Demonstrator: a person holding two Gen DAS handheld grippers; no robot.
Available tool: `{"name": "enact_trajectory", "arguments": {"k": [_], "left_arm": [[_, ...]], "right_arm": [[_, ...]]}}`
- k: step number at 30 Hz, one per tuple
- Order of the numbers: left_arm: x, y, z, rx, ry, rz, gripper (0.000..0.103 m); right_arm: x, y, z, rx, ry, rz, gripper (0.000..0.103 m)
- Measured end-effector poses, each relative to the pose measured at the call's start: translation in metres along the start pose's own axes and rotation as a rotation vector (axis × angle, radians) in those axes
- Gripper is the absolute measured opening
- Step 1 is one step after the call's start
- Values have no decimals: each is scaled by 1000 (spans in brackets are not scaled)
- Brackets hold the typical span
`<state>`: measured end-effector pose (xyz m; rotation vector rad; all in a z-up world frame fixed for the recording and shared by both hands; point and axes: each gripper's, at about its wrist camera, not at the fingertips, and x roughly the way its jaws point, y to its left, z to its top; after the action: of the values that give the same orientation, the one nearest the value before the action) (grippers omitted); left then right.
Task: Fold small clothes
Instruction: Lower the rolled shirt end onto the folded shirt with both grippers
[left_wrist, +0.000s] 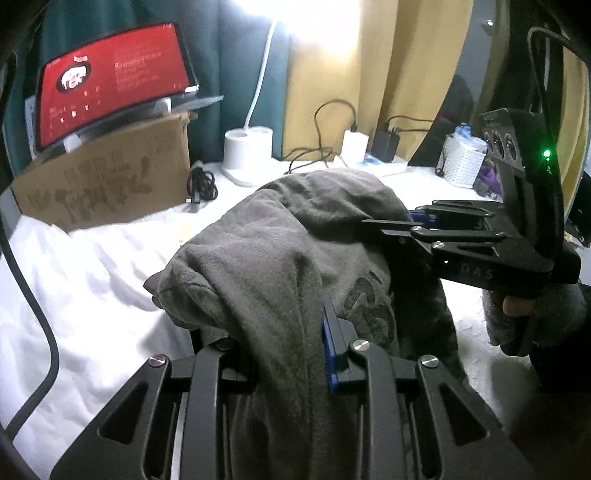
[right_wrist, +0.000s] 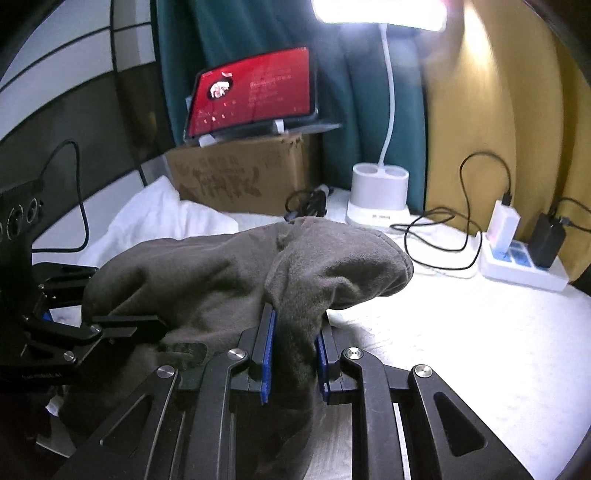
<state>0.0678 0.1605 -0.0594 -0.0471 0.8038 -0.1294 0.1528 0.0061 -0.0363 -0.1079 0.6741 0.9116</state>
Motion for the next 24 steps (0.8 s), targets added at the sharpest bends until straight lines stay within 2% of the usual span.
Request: {"name": "enact_trajectory", "arguments": {"k": [6, 9, 10, 12, 15, 18, 20, 21, 22, 23, 24], "left_arm": [[30, 19, -8, -51, 82, -21, 25], [47, 26, -15, -76, 166, -33, 28], [51, 32, -16, -111, 191, -50, 30], [53, 38, -15, -148, 207, -77, 32], [52, 43, -10, -174, 232, -101, 35], [48, 48, 0, -182, 218, -107, 49], [45, 54, 7, -195, 201, -119, 51], [44, 56, 10, -200, 194, -122, 51], [44, 59, 14, -203, 184, -125, 52], [45, 62, 18, -204, 174, -125, 52], [48, 65, 20, -204, 168, -123, 52]], "right_arm": [[32, -10, -8, 18, 59, 16, 19], [49, -16, -14, 28, 100, 26, 19], [53, -18, -16, 35, 112, 35, 19], [64, -24, -23, 59, 159, 56, 19], [65, -32, -26, 110, 168, 97, 23], [65, -39, -28, 143, 176, 111, 34], [66, -45, -27, 179, 180, 158, 41], [68, -46, -25, 192, 183, 185, 53], [66, -45, -23, 196, 184, 198, 71], [67, -45, -20, 196, 187, 199, 79], [68, -45, -17, 190, 187, 190, 82]]}}
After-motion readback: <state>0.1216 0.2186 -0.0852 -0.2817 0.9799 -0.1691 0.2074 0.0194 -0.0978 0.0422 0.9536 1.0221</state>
